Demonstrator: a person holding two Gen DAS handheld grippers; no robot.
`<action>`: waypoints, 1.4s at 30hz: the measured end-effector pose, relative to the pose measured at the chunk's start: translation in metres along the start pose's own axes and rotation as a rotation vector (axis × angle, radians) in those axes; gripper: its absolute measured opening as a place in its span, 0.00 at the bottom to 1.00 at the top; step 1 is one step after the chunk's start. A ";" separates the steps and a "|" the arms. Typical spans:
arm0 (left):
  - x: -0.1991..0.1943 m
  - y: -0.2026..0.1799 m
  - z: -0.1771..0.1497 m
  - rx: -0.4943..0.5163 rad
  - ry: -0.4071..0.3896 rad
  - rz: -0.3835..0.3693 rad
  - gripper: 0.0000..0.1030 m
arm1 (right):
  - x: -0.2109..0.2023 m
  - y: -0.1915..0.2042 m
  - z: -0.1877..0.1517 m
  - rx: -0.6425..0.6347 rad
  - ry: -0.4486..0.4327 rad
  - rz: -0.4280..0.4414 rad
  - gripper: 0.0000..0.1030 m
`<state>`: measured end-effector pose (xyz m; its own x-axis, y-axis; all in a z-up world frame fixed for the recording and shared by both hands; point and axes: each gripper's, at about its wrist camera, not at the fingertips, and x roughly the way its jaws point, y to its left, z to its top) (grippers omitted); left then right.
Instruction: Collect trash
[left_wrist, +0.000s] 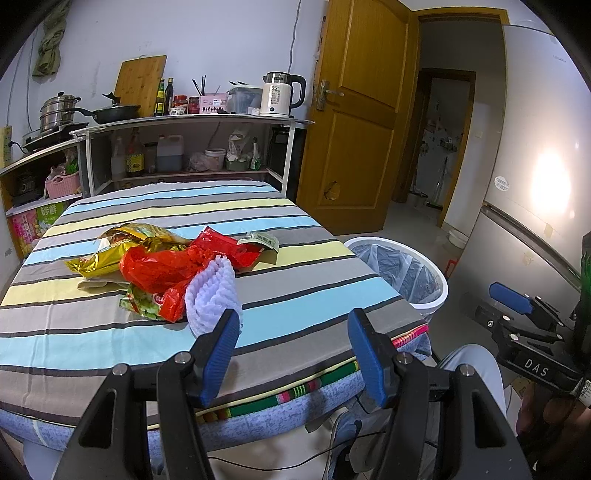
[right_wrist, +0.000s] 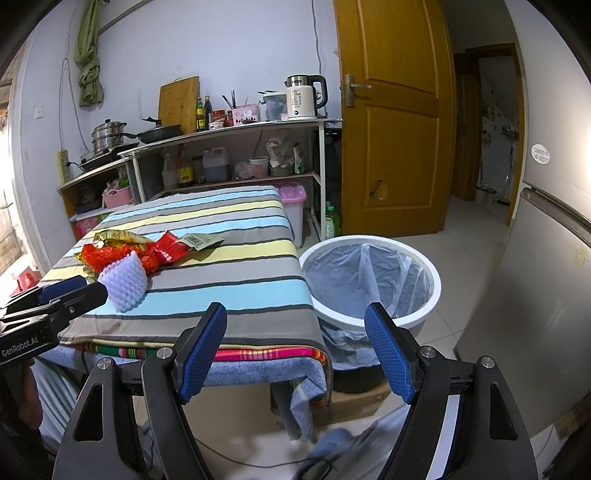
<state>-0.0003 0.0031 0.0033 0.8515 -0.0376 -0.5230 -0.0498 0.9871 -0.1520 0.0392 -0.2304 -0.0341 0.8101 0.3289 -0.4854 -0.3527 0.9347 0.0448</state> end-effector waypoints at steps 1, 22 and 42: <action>0.000 0.000 0.000 0.000 0.000 0.001 0.61 | 0.000 0.000 0.000 0.000 0.000 0.000 0.75; -0.002 0.004 0.000 -0.004 0.000 0.000 0.61 | 0.002 0.003 -0.003 -0.001 0.010 -0.001 0.75; 0.009 0.030 0.002 -0.050 0.016 0.066 0.63 | 0.016 0.013 0.006 -0.009 0.031 0.052 0.75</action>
<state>0.0067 0.0325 -0.0046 0.8371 0.0240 -0.5464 -0.1313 0.9787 -0.1581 0.0506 -0.2121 -0.0357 0.7756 0.3723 -0.5098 -0.3980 0.9152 0.0629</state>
